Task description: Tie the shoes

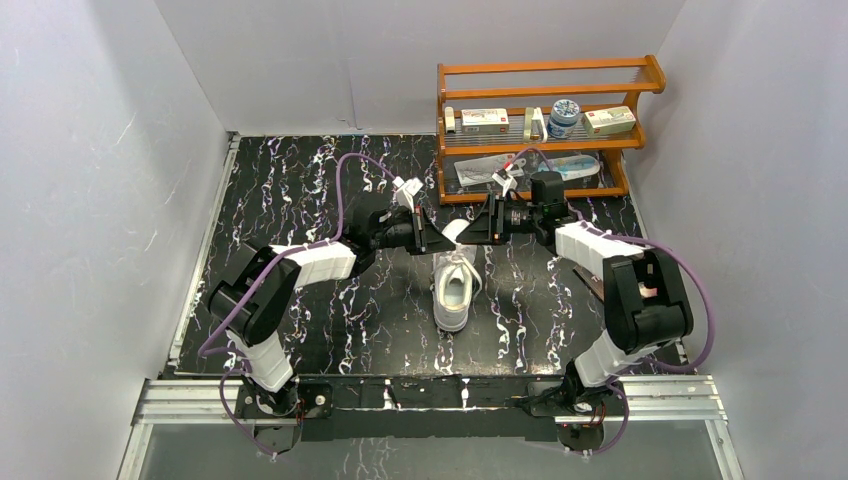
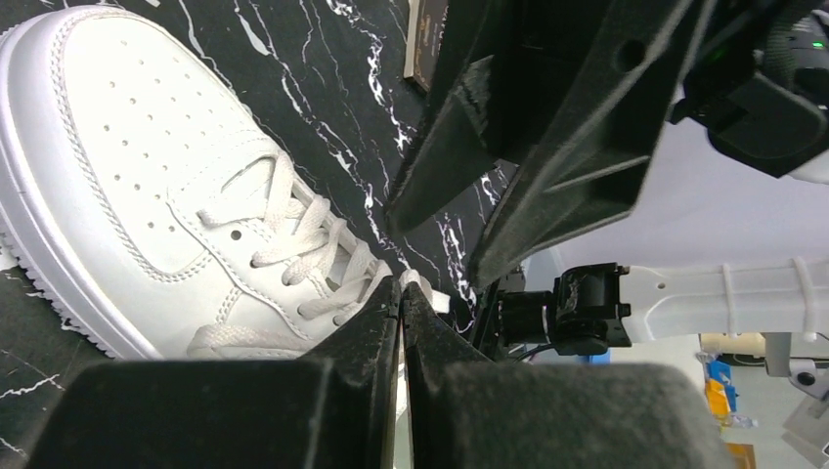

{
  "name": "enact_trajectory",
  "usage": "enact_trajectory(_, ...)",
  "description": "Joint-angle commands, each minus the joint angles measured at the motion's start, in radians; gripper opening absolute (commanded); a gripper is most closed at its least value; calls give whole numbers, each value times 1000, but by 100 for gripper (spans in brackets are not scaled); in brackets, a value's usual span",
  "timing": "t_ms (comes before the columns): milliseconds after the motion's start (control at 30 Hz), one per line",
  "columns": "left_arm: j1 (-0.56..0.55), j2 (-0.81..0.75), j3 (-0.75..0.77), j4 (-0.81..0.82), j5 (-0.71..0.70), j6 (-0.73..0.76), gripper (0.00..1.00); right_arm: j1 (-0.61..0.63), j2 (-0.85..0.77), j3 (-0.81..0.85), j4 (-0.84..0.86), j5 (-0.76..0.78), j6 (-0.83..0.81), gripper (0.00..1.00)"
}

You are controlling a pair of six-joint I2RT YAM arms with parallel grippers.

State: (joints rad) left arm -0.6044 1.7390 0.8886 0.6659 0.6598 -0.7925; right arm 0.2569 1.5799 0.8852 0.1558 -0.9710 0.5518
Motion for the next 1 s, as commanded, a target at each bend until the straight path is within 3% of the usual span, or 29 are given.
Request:
enact_trajectory(0, -1, -51, -19, 114, 24, -32, 0, -5, 37, -1, 105, -63, 29, 47)
enact_trajectory(233, 2, -43, -19, 147, 33, -48, 0, -7, 73, -22, 229, -120, 106, 35)
enact_trajectory(533, 8, -31, -21, 170, 46, -57, 0, -7, 77, -75, 346, -162, 189, 35)
enact_trajectory(700, 9, -26, -20, 173, 57, -60, 0, -8, 75, -83, 365, -142, 197, 14)
enact_trajectory(767, 9, -28, -23, 173, 60, -61, 0, -13, 67, -82, 354, -116, 190, 0)
enact_trajectory(800, 10, -31, -26, 172, 60, -62, 0, -17, 61, -82, 348, -101, 185, 0)
enact_trajectory(967, 34, -107, -54, 73, 7, -26, 31, -26, 45, -75, 316, -81, 171, 0)
